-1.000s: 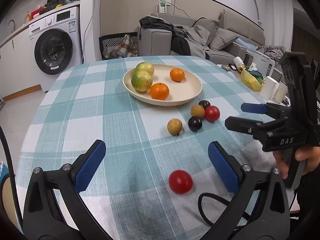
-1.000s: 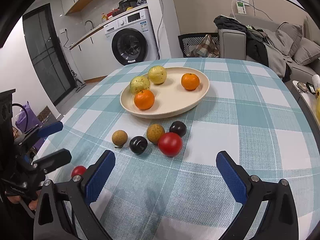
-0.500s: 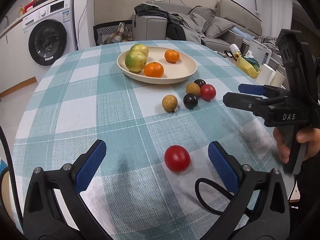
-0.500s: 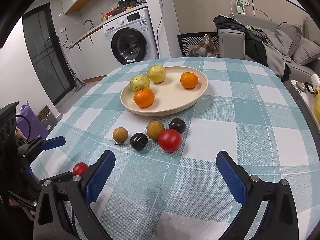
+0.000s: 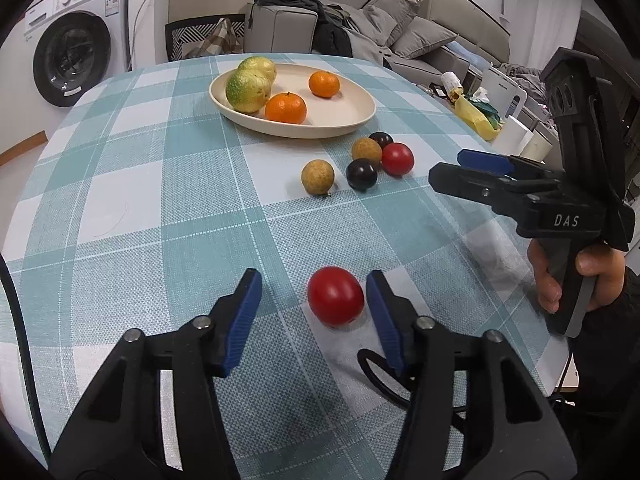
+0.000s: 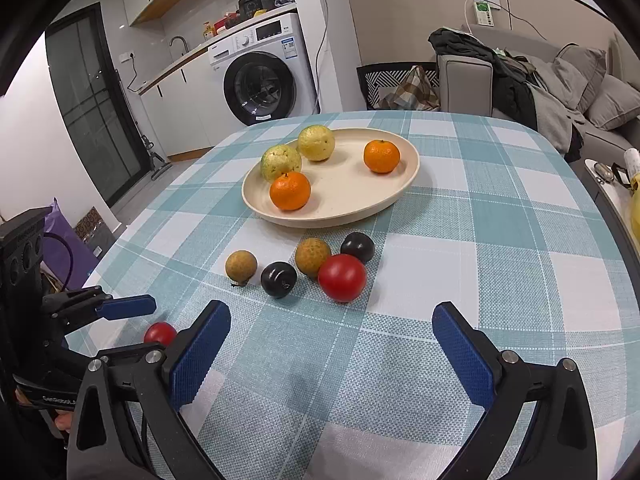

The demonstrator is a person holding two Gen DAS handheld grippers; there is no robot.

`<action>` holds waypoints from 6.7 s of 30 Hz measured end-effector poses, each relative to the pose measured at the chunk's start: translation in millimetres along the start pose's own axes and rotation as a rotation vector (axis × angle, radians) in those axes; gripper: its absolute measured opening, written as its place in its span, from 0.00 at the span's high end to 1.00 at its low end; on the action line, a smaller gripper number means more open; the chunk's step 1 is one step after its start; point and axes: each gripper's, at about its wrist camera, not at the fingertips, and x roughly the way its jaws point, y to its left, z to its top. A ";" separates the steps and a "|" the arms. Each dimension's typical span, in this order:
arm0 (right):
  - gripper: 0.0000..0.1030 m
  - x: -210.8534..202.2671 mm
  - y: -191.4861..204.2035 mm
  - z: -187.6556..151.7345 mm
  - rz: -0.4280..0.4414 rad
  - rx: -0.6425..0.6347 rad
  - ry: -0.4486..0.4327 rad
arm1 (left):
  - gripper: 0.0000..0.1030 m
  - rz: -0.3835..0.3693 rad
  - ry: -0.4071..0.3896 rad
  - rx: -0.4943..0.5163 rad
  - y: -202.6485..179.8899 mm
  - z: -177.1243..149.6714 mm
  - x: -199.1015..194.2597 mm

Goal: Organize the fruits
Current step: 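Close the left tool on the large red tomato while the right tool grasps the cherry tomato, then carry the large red tomato with the left tool while the right tool carries the cherry tomato to the plate, then open the left tool onto the plate while the right tool releases the cherry tomato there, then move the right tool to the dark plum while the left tool reaches the small brown fruit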

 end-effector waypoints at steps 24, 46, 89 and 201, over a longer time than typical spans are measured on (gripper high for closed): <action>0.00 10.0 -8.1 -0.3 0.021 0.034 0.025 | 0.75 0.021 -0.108 -0.012 6.9 14.1 -9.7; 0.32 35.1 -4.7 13.1 0.024 -0.018 0.089 | 0.75 0.117 -0.183 0.016 2.2 53.0 11.0; 0.69 21.3 5.4 18.1 0.041 -0.075 0.012 | 0.75 0.139 -0.218 0.019 2.4 61.5 11.3; 0.00 31.1 -8.9 26.3 -0.031 -0.074 0.016 | 0.01 0.170 -0.196 -0.032 16.0 73.3 30.3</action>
